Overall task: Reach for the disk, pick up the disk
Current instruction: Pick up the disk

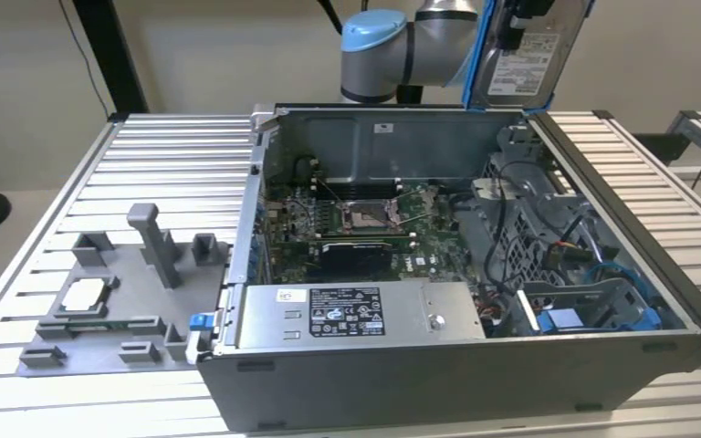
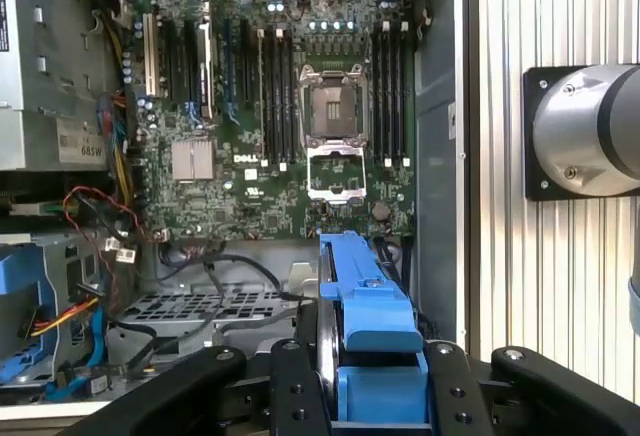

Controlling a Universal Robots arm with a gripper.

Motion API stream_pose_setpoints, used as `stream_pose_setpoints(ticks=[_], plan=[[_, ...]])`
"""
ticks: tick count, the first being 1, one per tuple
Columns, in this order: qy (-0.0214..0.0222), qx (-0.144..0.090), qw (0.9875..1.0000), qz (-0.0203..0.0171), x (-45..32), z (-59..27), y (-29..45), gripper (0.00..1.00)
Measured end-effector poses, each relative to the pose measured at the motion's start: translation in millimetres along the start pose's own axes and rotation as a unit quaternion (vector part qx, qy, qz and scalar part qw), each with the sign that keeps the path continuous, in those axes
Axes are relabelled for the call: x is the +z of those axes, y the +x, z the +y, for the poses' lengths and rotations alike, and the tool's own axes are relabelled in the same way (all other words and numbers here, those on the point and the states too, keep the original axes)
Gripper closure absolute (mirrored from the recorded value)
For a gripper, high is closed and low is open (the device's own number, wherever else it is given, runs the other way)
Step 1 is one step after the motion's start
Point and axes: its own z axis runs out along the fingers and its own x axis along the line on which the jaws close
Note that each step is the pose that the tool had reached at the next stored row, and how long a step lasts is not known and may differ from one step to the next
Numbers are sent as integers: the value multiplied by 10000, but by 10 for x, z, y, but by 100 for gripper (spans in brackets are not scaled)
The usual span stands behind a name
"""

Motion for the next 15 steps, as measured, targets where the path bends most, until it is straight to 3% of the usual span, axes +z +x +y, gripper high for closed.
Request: stream_pose_setpoints(ticks=[8,15], plan=[[0,0,10000,0,-1,-4,13,100],[0,-1,10000,0,-1,-9,92,100]])
